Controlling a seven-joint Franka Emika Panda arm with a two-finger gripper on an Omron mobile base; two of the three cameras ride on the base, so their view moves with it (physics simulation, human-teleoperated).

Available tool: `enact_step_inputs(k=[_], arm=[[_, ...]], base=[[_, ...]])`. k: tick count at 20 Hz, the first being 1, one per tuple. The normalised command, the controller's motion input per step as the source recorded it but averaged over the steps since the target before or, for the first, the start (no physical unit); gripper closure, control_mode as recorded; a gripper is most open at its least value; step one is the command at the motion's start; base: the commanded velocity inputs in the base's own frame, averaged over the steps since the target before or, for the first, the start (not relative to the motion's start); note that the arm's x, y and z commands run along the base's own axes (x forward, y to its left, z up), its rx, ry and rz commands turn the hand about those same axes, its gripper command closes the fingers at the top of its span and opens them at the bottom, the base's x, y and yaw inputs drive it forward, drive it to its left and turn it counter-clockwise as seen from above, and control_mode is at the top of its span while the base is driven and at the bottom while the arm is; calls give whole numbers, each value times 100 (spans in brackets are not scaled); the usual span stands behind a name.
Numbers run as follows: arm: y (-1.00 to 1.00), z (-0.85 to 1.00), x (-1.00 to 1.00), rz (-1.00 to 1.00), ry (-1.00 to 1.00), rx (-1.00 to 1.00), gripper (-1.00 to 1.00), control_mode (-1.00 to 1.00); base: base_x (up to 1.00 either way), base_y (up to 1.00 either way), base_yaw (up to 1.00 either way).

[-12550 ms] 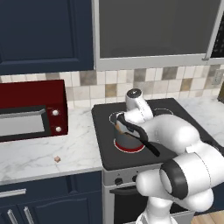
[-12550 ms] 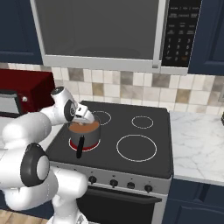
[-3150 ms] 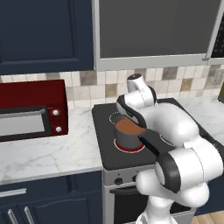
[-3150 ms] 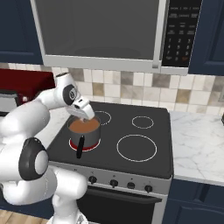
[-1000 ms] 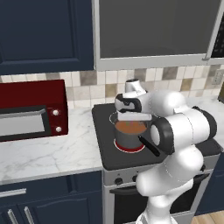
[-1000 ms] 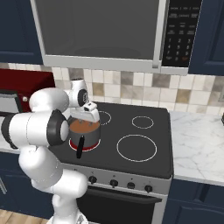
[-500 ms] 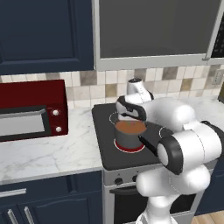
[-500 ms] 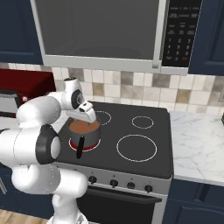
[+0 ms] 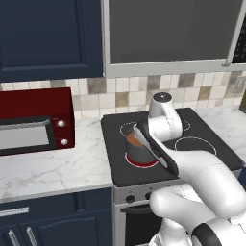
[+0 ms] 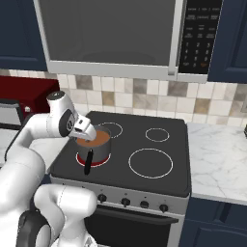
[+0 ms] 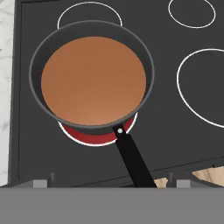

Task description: Pick up the sugar cube(s) and place them in the saucepan with hot chocolate.

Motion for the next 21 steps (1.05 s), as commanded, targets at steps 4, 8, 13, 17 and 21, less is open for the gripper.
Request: enact_step_inputs(k=[4, 8, 13, 17, 21], arm=[[21, 52, -84, 17, -3, 0, -100, -100], [8, 54, -77, 14, 0, 0, -100, -100], [10, 28, -31, 4, 0, 0, -100, -100], [49, 9, -15, 0, 5, -4, -100, -100], [67, 0, 0, 0, 9, -8, -100, -100]], base=[[0, 0, 0], [0, 0, 0], [0, 0, 0], [0, 0, 0], [0, 0, 0]])
